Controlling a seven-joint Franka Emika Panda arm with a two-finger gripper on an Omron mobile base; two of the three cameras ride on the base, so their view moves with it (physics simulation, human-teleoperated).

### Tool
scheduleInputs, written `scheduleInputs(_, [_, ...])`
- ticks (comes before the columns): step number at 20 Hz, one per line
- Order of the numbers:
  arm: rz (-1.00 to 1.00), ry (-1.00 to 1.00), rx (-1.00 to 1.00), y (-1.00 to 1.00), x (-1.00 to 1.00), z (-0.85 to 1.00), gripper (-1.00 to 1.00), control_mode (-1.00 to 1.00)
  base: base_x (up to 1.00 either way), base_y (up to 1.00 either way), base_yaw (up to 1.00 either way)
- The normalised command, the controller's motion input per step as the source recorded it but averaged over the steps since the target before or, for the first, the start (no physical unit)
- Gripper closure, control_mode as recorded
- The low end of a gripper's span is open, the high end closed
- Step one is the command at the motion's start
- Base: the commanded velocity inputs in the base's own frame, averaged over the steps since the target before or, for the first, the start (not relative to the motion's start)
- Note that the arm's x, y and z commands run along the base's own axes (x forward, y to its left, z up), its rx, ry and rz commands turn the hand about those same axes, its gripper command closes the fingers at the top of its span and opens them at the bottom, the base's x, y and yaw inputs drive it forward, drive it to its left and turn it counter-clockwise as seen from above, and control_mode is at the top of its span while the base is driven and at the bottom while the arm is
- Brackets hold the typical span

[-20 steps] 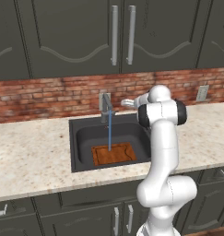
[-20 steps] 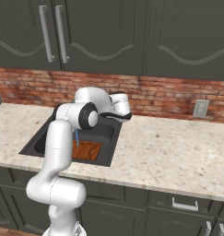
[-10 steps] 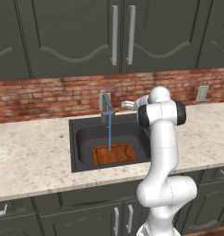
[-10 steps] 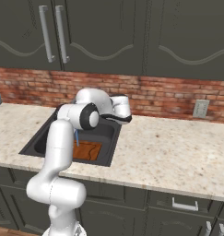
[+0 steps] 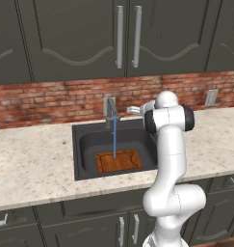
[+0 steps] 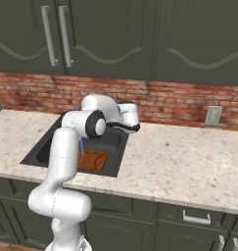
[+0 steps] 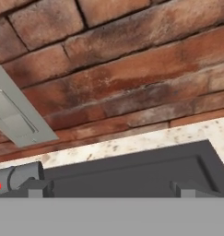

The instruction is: Turn on the sink faucet with hot water and rinse the cutting board for ten seconds, then turn off the faucet. Push the cutting board to reach the water if necessary.

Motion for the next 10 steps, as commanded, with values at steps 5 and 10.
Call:
scheduleInputs(5, [0.00, 0.00, 0.00, 0.00, 0.03, -0.02, -1.00, -1.00, 0.00, 0.00, 0.00])
scheduleInputs(10, [0.00, 0.00, 0.00, 0.00, 0.04, 0.00, -1.00, -1.00, 0.00, 0.00, 0.00])
